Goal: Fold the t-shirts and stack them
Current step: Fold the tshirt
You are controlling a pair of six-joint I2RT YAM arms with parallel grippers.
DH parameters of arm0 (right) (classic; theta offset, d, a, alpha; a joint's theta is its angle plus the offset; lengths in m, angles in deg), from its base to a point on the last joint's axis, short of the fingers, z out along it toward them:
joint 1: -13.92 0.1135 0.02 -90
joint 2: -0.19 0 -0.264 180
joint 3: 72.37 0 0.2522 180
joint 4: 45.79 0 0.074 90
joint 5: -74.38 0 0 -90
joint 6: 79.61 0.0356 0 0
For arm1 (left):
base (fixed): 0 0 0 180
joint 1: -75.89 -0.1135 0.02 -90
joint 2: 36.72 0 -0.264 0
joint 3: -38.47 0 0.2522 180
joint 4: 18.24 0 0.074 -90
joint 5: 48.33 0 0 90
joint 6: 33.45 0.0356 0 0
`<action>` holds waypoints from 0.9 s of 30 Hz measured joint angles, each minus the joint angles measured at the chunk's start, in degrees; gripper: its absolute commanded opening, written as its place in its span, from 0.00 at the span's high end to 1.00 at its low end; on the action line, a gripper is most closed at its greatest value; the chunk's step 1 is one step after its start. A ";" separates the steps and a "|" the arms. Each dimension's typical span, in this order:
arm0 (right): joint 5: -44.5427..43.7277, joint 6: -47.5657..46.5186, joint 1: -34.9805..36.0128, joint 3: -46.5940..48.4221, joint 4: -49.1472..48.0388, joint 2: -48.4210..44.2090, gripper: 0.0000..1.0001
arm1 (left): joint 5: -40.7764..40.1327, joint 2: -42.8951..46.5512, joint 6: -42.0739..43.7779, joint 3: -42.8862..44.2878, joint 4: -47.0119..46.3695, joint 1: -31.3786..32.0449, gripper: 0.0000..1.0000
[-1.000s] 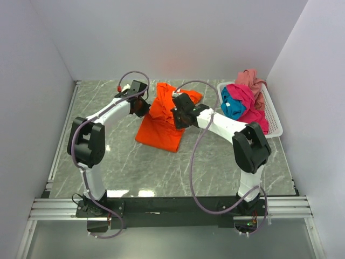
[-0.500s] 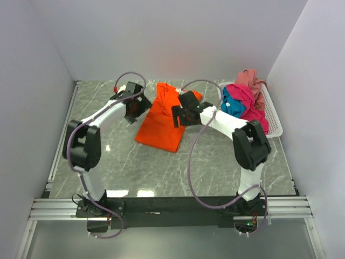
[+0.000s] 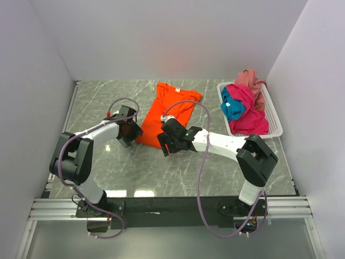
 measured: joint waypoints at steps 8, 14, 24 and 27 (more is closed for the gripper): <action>-0.92 3.61 -0.57 -1.22 -0.79 3.58 0.31 | 1.38 -2.80 -0.66 -1.05 -3.89 -0.52 0.88; -0.37 4.24 -0.87 -3.72 -2.97 5.20 0.67 | 2.08 -4.28 -0.31 -0.13 -5.68 -0.55 0.99; 0.24 4.57 -1.64 -6.05 -9.20 5.03 0.83 | 1.55 -2.29 -0.72 -3.39 -9.49 -0.52 0.99; -0.04 4.57 -1.62 -6.69 -10.14 4.72 0.94 | 1.33 -1.92 -0.94 -3.98 -9.92 -0.52 0.99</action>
